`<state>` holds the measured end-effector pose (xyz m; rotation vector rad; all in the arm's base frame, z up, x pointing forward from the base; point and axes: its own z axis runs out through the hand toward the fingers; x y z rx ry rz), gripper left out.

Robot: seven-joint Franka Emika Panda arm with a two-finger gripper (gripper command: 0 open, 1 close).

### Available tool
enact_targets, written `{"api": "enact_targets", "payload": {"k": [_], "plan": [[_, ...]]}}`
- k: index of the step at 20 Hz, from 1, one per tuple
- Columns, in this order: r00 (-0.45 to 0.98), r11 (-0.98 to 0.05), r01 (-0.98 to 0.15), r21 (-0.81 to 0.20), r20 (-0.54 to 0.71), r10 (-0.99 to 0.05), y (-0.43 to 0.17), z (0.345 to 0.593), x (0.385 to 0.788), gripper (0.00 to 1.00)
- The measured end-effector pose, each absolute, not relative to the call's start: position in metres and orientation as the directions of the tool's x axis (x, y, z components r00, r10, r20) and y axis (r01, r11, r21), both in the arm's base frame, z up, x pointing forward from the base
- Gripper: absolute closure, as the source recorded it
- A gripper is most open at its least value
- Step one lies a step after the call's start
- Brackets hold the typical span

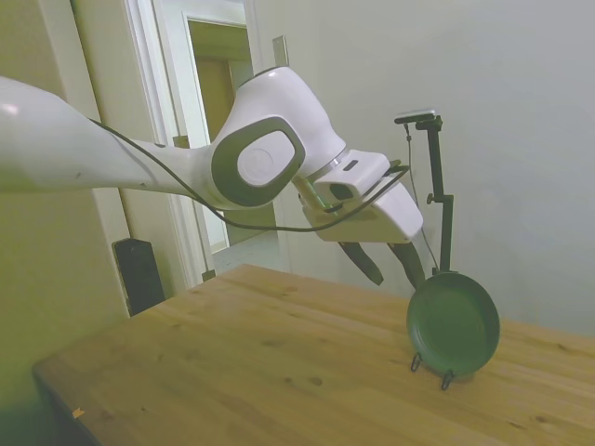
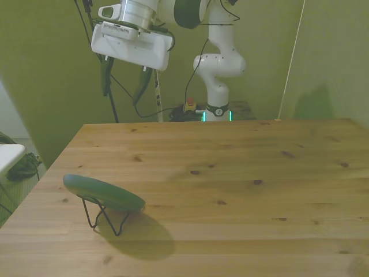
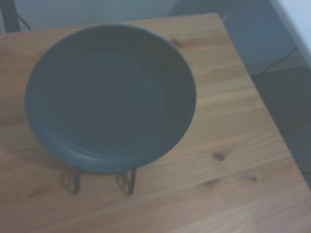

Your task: Unload the plate

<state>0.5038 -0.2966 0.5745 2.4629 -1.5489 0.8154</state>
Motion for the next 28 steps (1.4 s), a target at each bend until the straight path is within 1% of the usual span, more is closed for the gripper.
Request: {"api": "enact_targets", "payload": {"k": [2, 4, 8, 10, 12, 16, 20, 23, 28], "plan": [[0.304, -0.472, -0.86, -0.195, 0.549, -0.779, -0.307, 0.566, 0.514, 0.0], [0.27, -0.469, -0.857, -0.213, 0.589, -0.761, -0.319, 0.562, 0.525, 0.0], [0.232, -0.449, -0.865, -0.223, 0.616, -0.753, -0.345, 0.559, 0.55, 0.0], [0.225, -0.446, -0.862, -0.242, 0.606, -0.763, -0.351, 0.556, 0.566, 0.0], [0.263, -0.48, -0.843, -0.245, 0.59, -0.763, -0.352, 0.554, 0.585, 0.0], [0.394, -0.551, -0.813, -0.19, 0.517, -0.76, -0.344, 0.55, 0.613, 0.0], [0.512, -0.62, -0.777, -0.111, 0.46, -0.725, -0.345, 0.556, 0.617, 0.0], [0.561, -0.651, -0.757, -0.063, 0.448, -0.696, -0.362, 0.562, 0.617, 0.0], [0.613, -0.68, -0.733, 0.002, 0.435, -0.66, -0.39, 0.556, 0.626, 0.0]]}}
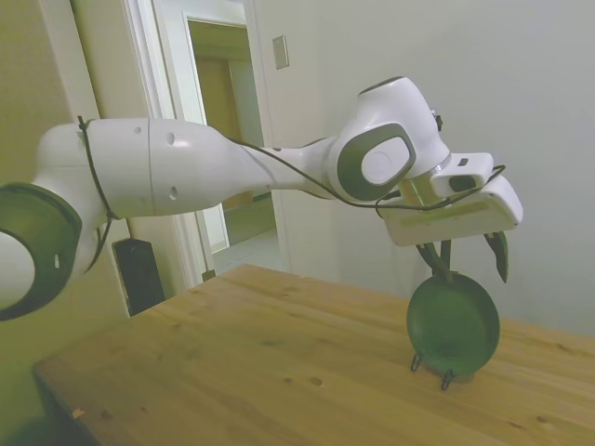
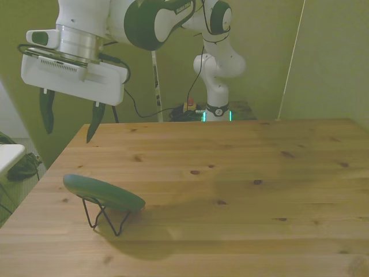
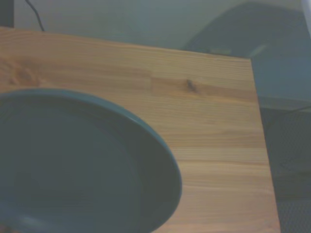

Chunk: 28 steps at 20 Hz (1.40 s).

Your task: Unload the plate

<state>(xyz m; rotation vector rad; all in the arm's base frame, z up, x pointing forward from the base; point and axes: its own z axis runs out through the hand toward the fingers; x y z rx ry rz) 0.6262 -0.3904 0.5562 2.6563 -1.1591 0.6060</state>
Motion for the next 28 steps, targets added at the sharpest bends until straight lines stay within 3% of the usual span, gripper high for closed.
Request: {"api": "enact_targets", "payload": {"k": [16, 28], "plan": [[0.706, -0.776, -0.627, 0.064, 0.467, -0.533, -0.399, 0.525, 0.688, 0.0], [0.847, -0.901, -0.4, 0.17, 0.445, -0.291, -0.392, 0.521, 0.697, 0.0]]}}
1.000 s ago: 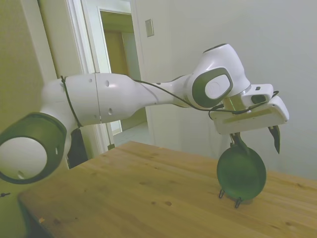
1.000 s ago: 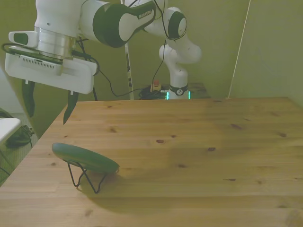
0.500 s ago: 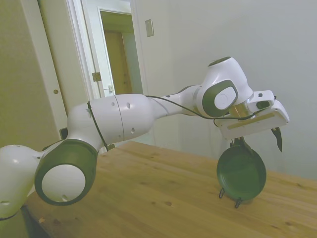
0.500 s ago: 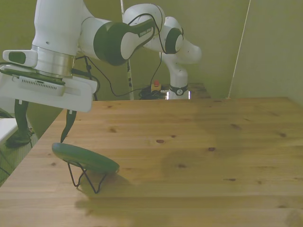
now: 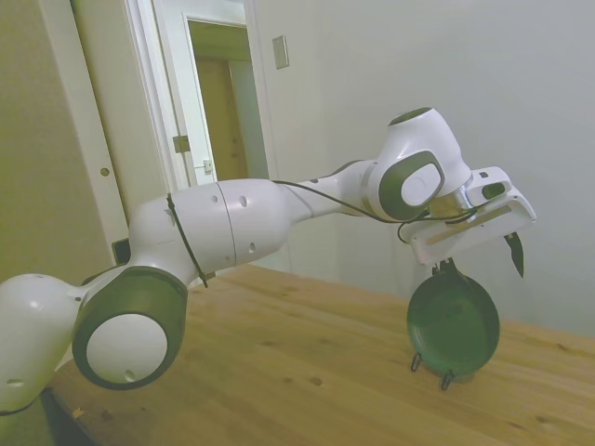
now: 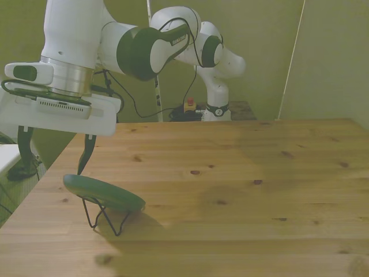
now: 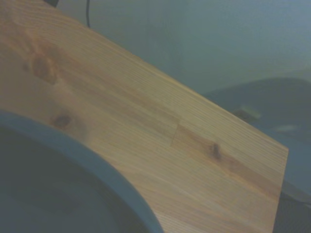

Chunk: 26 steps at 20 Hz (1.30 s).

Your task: Unload the plate

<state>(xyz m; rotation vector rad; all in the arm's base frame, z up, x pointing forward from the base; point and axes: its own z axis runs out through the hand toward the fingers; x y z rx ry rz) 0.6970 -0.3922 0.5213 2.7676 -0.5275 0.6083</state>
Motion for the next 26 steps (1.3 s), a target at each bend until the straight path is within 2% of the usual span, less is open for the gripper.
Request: {"api": "enact_targets", "payload": {"k": [7, 13, 20, 26], "plan": [[0.894, -0.933, -0.276, 0.229, 0.419, -0.162, -0.397, 0.522, 0.695, 0.0], [0.907, -0.939, -0.235, 0.25, 0.404, -0.12, -0.396, 0.529, 0.693, 0.0], [0.927, -0.938, -0.038, 0.346, 0.362, 0.096, -0.4, 0.525, 0.695, 0.0], [0.902, -0.93, -0.02, 0.366, 0.408, 0.142, -0.394, 0.509, 0.711, 0.0]]}}
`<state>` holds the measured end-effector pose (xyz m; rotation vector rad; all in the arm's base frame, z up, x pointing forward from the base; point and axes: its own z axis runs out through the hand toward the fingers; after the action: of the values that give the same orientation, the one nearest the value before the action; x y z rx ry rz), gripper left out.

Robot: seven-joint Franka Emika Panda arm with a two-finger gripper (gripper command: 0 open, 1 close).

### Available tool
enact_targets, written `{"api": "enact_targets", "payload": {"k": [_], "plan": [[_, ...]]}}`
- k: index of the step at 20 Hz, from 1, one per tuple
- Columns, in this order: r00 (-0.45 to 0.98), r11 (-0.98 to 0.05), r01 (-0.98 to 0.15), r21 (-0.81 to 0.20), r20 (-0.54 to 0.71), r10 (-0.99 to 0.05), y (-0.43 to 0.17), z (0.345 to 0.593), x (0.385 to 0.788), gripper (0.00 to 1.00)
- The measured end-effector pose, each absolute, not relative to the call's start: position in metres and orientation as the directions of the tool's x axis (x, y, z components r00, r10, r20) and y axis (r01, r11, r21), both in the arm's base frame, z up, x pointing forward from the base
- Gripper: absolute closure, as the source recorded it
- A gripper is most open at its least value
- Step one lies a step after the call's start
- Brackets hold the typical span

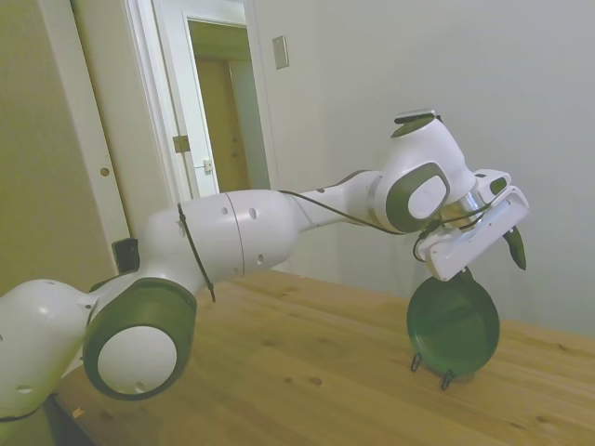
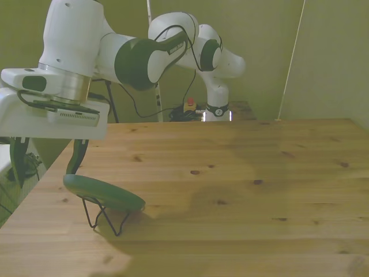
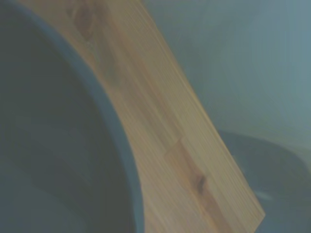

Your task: Unload the plate

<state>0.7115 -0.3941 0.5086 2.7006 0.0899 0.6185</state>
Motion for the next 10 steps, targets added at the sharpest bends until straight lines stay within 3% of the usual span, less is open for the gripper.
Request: {"api": "enact_targets", "payload": {"k": [2, 3, 10], "plan": [[0.897, -0.931, -0.018, 0.364, 0.418, 0.146, -0.3916, 0.5093, 0.7135, 0.0], [0.895, -0.932, -0.017, 0.363, 0.42, 0.147, -0.3909, 0.5093, 0.714, 1.0], [0.885, -0.934, 0.011, 0.358, 0.431, 0.176, -0.3889, 0.5073, 0.7163, 1.0]]}}
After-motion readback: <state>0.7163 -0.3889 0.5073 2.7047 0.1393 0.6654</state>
